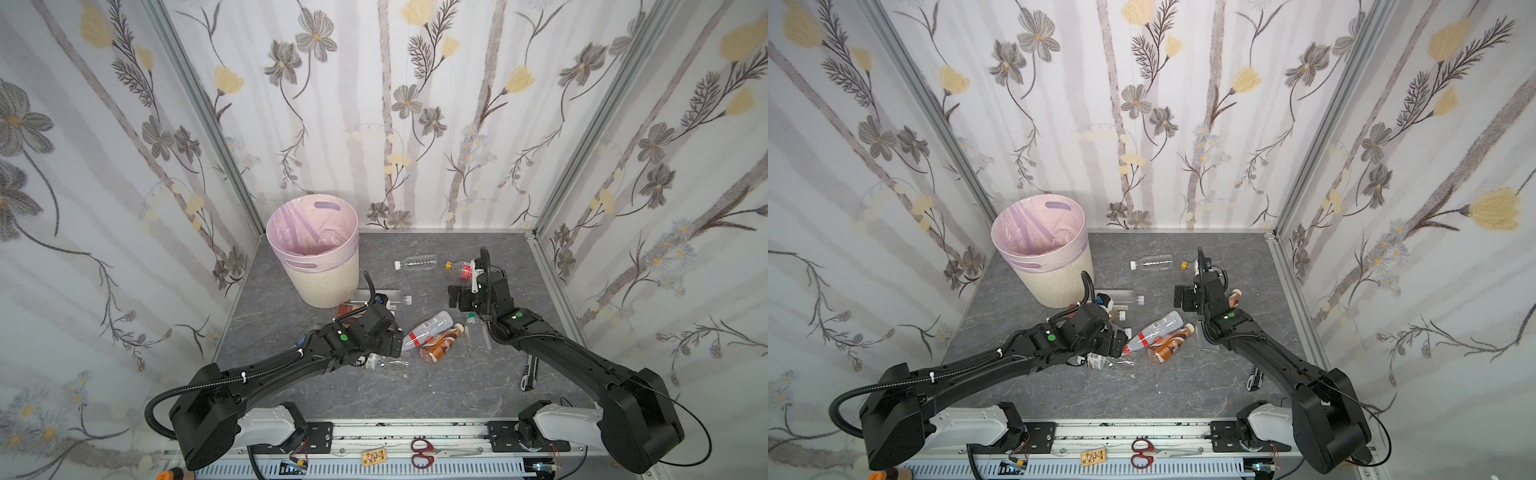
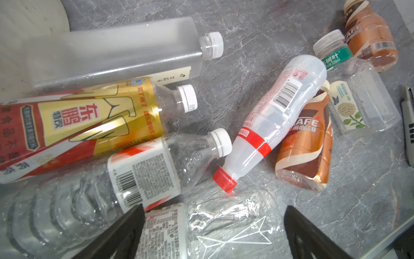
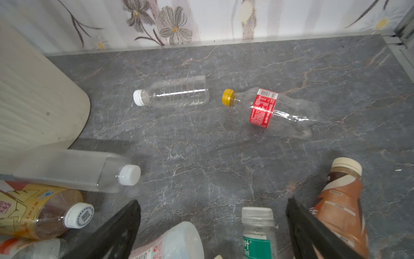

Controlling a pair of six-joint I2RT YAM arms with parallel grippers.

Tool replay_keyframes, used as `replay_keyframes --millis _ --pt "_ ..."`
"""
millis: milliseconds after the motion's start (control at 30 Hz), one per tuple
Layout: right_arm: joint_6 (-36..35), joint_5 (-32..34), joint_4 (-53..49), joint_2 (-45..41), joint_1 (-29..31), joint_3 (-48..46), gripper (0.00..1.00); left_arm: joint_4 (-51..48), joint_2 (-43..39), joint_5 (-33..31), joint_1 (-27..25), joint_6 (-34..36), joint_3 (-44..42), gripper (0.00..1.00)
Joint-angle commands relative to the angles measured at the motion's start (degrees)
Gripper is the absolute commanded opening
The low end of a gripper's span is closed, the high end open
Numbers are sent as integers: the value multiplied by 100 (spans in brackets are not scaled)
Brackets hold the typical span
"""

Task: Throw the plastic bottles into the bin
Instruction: 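Lower both grippers toward the bottle cluster in front of the bin, then lower the left gripper onto the clear blue-label bottle while the right gripper hovers nearby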

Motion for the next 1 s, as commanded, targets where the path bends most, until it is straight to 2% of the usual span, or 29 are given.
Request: replay_keyframes --millis 0,200,500,600,800,967 --pt "153 95 41 196 185 -15 100 -167 -74 -171 4 -182 -66 100" --pt "227 26 139 272 285 -15 100 -384 14 -692 86 -292 -130 100" --pt "68 141 194 138 324 -284 100 -719 -378 -257 131 -620 -278 100" --pt "68 120 275 198 320 -248 100 -826 -573 -289 146 -826 -245 100" --pt "25 128 336 315 320 -191 100 -861 -1054 -256 371 -2003 -401 100" --pt "16 130 383 307 318 -223 100 -844 -1498 173 591 -2676 -520 100"
